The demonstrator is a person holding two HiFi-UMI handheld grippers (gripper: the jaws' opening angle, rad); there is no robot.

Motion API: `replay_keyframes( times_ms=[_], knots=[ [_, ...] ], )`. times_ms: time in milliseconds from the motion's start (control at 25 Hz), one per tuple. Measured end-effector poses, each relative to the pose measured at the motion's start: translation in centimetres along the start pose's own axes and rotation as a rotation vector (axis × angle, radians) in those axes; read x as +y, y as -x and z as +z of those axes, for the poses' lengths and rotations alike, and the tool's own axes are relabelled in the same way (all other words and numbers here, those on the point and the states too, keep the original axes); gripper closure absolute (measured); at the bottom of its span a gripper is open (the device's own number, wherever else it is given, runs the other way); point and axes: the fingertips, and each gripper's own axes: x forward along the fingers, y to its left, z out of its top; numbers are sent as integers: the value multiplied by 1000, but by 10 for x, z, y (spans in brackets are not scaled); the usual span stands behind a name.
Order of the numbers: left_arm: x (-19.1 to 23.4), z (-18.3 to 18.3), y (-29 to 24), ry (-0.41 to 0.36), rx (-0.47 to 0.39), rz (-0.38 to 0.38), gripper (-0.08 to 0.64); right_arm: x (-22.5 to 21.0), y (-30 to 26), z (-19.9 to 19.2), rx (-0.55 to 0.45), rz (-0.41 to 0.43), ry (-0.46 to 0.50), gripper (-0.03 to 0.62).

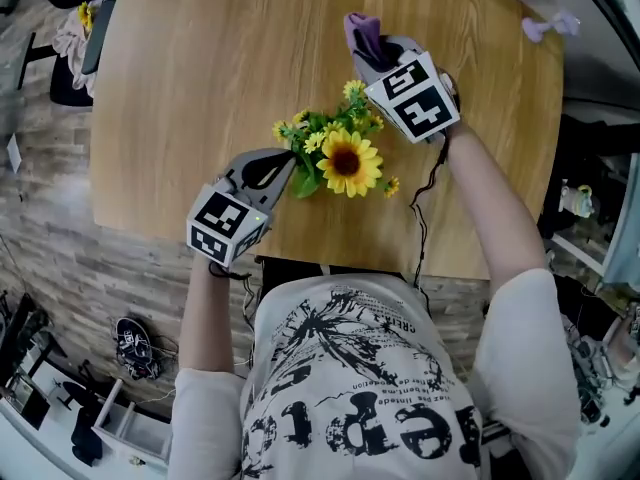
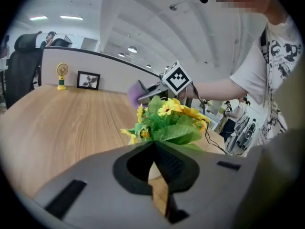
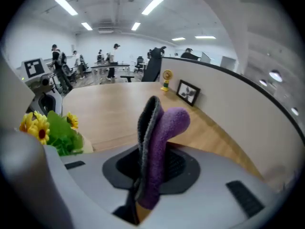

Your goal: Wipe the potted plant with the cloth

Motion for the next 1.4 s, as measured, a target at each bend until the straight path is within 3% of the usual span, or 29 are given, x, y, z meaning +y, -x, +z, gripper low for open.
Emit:
replay_keyframes(
  times_ms=[120,240,480,720,880,1000,1120,1400],
  knots=[
    [6,7,-3,18,-15,27,557,13,-18,13,-10,74,116,517],
    [11,10,-5,30,-27,44,557,34,-30,12,10,167,161,517],
    [20,19,-6,23,-49,80,557,88,-29,-7,112,502,315,517],
    [21,17,-7,89,-63,86,557,113,-17,-26,145,694,405,518],
    [19,19,-6,0,-68,146,557,116,-12,-33,169,709,479,522],
    [21,17,-6,59,-107,163,557,114,-10,-40,187,699,536,522],
    [22,15,-5,114,-128,129,557,113,-5,-49,214,705,569,522],
    [22,16,-6,105,-134,99,557,110,7,-65,236,709,434,520]
  ],
)
